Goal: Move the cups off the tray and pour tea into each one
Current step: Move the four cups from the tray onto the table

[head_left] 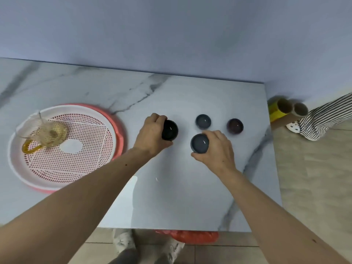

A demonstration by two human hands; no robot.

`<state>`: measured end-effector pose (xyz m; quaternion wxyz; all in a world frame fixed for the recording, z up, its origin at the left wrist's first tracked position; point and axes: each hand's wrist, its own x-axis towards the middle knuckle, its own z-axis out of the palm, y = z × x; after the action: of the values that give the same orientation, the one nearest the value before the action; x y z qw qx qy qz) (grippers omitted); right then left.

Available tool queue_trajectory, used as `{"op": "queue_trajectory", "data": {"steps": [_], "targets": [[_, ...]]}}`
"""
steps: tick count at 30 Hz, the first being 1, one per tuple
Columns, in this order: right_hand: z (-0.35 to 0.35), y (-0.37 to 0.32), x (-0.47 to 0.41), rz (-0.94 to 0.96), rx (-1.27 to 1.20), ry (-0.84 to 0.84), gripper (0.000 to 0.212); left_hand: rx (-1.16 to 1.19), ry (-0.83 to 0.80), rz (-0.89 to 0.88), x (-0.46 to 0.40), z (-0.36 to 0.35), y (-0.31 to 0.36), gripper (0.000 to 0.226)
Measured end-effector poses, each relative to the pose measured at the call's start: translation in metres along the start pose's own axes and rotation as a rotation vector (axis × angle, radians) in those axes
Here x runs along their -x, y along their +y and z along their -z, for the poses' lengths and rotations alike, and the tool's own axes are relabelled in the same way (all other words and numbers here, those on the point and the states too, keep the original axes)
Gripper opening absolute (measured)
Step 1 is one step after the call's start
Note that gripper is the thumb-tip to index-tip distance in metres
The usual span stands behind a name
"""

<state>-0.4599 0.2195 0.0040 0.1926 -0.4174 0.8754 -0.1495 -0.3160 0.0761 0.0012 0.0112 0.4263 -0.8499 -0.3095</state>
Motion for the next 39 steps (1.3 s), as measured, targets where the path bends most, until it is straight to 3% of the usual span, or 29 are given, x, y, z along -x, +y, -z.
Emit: {"op": "queue_trajectory", "data": {"steps": [16, 29, 39], "targets": [[0.004, 0.12, -0.031, -0.108, 0.0, 0.017, 0.075, 0.02, -0.09, 0.045, -0.025, -0.094, 0.064, 0.068], [-0.014, 0.182, -0.047, 0.048, 0.053, -0.087, 0.076, 0.046, 0.021, 0.229, -0.016, -0.163, 0.075, 0.063], [-0.031, 0.202, -0.039, 0.054, -0.024, -0.054, 0.079, 0.118, 0.077, 0.223, -0.008, -0.184, 0.07, 0.067]]}}
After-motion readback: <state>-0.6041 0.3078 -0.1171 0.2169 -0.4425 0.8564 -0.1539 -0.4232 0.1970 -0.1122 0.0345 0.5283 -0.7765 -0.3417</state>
